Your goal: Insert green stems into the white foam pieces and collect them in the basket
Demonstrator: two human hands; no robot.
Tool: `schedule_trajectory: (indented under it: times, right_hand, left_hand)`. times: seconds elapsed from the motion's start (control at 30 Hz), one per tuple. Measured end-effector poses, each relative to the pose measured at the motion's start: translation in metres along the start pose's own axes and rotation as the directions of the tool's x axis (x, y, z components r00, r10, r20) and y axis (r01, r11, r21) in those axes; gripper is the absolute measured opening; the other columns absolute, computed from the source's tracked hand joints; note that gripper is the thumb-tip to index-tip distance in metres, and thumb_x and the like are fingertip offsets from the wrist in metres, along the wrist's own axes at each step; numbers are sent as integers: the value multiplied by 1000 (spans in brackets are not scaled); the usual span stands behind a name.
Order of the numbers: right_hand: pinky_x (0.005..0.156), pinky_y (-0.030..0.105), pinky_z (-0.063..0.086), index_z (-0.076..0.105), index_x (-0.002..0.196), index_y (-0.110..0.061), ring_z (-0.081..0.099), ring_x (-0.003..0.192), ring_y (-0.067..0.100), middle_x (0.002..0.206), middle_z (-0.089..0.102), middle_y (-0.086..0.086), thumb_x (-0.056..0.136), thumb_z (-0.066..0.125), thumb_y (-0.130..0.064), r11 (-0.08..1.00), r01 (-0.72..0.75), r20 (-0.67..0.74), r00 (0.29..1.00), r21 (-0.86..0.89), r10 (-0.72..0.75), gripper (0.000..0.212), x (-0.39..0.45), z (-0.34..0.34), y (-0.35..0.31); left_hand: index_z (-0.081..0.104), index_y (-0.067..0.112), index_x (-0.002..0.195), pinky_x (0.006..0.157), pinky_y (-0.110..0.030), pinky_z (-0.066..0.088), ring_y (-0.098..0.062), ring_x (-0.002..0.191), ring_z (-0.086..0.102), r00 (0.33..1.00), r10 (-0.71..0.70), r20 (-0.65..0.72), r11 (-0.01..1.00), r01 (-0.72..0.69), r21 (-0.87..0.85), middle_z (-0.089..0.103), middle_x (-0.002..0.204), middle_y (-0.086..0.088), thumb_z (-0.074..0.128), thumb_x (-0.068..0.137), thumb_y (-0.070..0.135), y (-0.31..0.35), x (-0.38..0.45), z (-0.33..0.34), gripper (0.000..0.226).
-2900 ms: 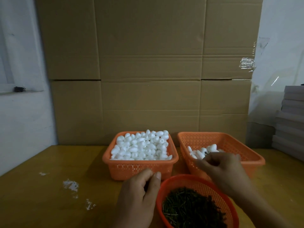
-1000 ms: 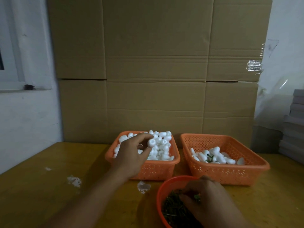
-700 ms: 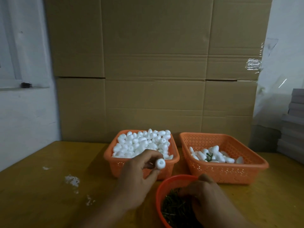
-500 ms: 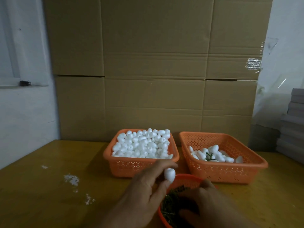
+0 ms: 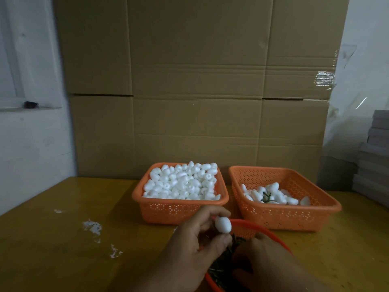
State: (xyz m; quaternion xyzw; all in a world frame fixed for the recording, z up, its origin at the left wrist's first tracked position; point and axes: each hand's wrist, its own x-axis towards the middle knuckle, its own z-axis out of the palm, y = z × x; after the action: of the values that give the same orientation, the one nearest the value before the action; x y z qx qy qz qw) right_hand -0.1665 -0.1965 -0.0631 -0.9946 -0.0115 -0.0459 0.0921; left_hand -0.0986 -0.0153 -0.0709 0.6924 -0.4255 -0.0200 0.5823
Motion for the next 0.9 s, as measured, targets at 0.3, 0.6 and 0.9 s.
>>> schedule_trajectory:
  times: [0.3, 0.6, 0.9]
  right_hand:
    - [98, 28, 48, 72, 110, -38, 54, 110, 4, 110, 69, -14, 90, 63, -38, 999, 30, 9, 999, 13, -30, 21, -1, -3, -3]
    - [78, 26, 54, 66, 87, -30, 62, 81, 3, 85, 67, -11, 86, 67, -47, 993, -52, -171, 983, 107, 70, 17, -1, -2, -2]
    - [47, 16, 45, 72, 69, -16, 58, 48, 5, 63, 70, 4, 70, 78, -36, 651, 253, -510, 826, 715, 240, 21, -9, -17, -19]
  left_hand:
    - [75, 17, 107, 66, -26, 50, -15, 76, 60, 981, -193, -30, 888, 162, -431, 66, 83, -5, 67, 88, 35, 11, 4, -1, 27]
    - [72, 10, 101, 57, -29, 50, -23, 68, 62, 947, -321, 15, 672, 239, -701, 68, 91, -25, 61, 87, 25, 22, 5, -4, 23]
    - [76, 12, 89, 49, -25, 48, -20, 61, 62, 902, -428, 62, 591, 331, -736, 70, 83, -19, 67, 83, 40, 21, 5, -9, 30]
